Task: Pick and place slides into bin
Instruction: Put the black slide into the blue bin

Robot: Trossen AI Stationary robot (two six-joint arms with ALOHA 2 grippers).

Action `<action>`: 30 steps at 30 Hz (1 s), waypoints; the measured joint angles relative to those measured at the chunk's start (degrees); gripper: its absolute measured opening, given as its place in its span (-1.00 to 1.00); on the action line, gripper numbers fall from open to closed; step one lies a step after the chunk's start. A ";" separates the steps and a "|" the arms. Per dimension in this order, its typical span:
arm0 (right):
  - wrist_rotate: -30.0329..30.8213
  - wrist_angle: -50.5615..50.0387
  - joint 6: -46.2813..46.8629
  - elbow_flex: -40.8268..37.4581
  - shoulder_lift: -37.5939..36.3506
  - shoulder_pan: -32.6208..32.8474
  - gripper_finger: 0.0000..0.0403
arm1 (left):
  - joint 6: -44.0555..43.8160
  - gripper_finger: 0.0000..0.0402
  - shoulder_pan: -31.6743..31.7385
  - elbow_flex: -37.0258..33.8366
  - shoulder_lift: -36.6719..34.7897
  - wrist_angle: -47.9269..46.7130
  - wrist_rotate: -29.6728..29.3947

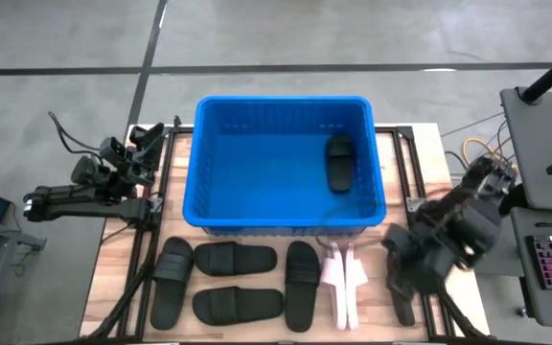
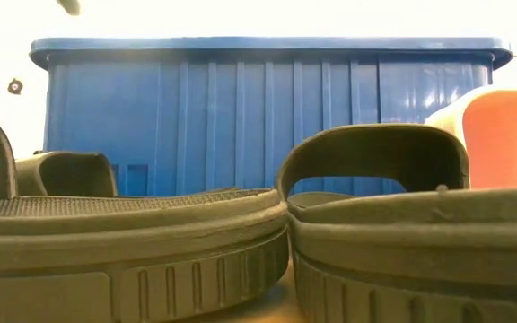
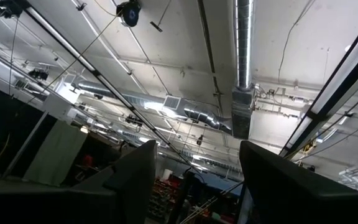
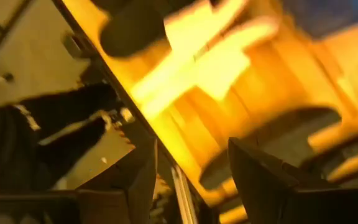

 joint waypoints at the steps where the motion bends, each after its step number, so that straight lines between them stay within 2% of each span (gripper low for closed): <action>1: 0.00 0.13 1.81 -1.27 0.00 1.88 -0.07 | 0.00 0.08 0.00 -0.04 0.00 0.00 0.00; 6: -0.06 2.47 10.95 -7.73 0.02 9.89 -0.07 | 0.02 0.08 0.00 -0.33 0.02 0.02 0.00; 11: -0.15 6.91 13.75 -14.01 0.02 14.57 -0.07 | 0.02 0.08 0.00 -0.65 0.02 -0.02 0.00; 18: -0.23 15.41 7.84 -23.23 0.04 17.60 -0.08 | 0.04 0.08 0.00 -0.65 0.02 -0.02 0.00; 30: -2.10 14.48 1.70 -31.08 0.01 20.80 -0.32 | 0.09 0.08 0.00 -0.73 0.01 -0.50 0.02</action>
